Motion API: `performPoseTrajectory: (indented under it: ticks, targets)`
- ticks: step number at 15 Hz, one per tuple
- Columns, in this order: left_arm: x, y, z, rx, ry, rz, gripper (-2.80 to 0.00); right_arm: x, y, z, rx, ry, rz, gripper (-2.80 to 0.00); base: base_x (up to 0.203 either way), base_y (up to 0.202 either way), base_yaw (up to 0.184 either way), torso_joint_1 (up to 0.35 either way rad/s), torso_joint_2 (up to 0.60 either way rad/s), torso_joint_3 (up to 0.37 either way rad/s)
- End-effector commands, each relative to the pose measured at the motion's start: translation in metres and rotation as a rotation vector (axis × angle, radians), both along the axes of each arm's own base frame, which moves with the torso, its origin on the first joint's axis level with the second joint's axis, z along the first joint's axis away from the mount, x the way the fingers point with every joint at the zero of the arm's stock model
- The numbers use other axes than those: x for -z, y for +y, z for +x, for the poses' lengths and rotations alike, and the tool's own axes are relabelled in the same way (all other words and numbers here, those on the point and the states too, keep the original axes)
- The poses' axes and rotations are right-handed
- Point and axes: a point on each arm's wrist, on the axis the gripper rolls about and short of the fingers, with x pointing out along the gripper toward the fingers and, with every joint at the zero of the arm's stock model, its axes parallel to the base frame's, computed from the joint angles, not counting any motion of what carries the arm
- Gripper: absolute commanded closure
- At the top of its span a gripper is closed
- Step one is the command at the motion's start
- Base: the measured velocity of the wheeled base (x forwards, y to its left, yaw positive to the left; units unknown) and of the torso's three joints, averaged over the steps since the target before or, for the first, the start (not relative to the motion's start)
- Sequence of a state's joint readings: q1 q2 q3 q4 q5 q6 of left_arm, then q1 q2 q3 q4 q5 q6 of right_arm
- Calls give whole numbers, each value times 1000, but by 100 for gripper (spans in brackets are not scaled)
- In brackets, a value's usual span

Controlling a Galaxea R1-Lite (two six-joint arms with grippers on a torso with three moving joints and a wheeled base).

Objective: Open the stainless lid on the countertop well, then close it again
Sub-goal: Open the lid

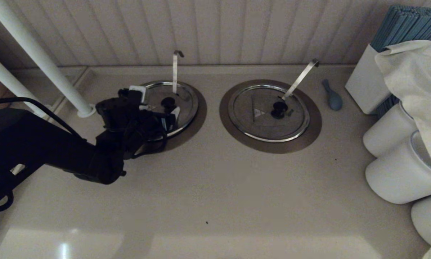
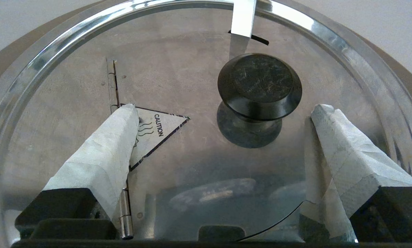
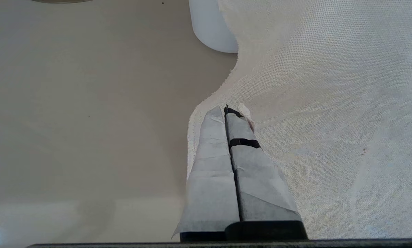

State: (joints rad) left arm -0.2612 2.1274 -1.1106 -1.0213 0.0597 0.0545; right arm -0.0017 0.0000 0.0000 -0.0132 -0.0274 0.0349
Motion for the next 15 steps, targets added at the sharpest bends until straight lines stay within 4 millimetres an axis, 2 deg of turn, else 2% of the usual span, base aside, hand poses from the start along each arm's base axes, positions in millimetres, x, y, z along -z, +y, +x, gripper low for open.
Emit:
performPoseTrajectory:
  ticks: [1, 8, 15]
  targets:
    - [-3, 5, -1, -12, 5, 10, -280, 0, 0, 0, 0, 1, 0, 0, 0, 0, 0, 0, 0, 0]
    - [-9, 13, -1, -18, 17, 12, -280, 0, 0, 0, 0, 1, 0, 0, 0, 0, 0, 0, 0, 0]
    - [-13, 13, -1, -22, -15, -3, -280, 0, 0, 0, 0, 1, 0, 0, 0, 0, 0, 0, 0, 0]
